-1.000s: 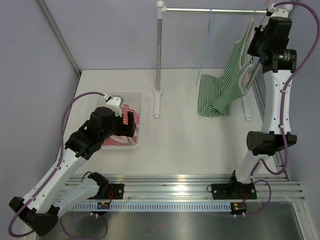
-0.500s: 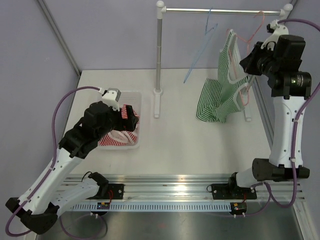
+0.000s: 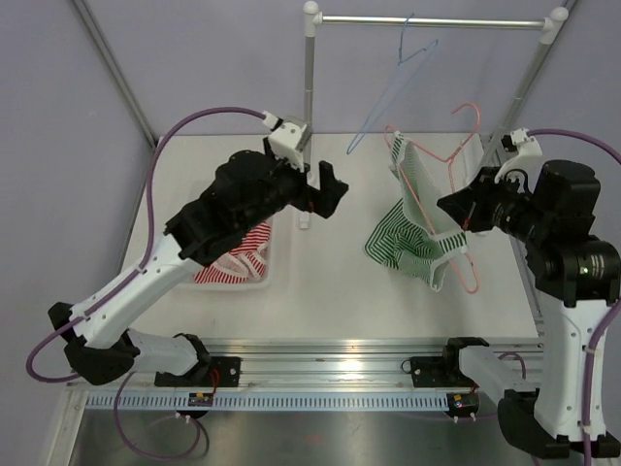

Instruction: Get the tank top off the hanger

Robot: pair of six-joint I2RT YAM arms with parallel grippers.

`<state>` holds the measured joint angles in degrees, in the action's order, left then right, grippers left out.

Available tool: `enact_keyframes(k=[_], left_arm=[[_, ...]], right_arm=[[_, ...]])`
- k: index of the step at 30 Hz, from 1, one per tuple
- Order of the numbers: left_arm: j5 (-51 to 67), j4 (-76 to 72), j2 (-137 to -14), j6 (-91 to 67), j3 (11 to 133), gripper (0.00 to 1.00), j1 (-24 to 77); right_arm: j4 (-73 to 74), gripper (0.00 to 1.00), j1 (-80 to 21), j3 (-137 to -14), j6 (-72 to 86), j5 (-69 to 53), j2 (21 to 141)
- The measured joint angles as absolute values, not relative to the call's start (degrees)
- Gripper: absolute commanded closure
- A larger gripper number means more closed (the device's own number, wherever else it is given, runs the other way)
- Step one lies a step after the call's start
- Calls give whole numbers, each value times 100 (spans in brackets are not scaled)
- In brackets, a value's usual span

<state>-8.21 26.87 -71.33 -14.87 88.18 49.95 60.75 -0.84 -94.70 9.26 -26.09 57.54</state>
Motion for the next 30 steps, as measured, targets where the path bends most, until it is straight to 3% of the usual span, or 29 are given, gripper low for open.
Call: enact_keyframes(k=[6, 10, 11, 16, 17, 18, 20, 23, 30], left_arm=[[-692, 2075, -7942, -742, 9223, 10, 5774], [-766, 1883, -8294, -475, 9386, 24, 5804], [-825, 1833, -8361, -427, 9408, 38, 5795], [-1238, 1750, -8604, -163, 9421, 49, 5784], [-1310, 1726, -8628, -104, 9413, 54, 5784], [-1376, 1697, -8641, -51, 9411, 69, 5784], [-1498, 1643, -8650, 23, 9413, 78, 5782], [-1710, 1608, -8650, 110, 9413, 100, 5784], [-2641, 1684, -8648, 99, 9413, 100, 5739]], right_arm=[[6309, 100, -611, -9349, 930, -3087, 5118], [6309, 100, -696, -9297, 969, -3374, 4967], [6309, 100, -701, -9286, 982, -3448, 4954], [6309, 100, -705, -9253, 996, -3566, 4895], [6309, 100, -705, -9253, 996, -3575, 4871], [6309, 100, -705, -9251, 996, -3603, 4847], [6292, 100, -709, -9218, 991, -3629, 4803], [6283, 100, -711, -9126, 972, -3586, 4797], [6307, 100, -1059, -8772, 602, -3275, 4888]])
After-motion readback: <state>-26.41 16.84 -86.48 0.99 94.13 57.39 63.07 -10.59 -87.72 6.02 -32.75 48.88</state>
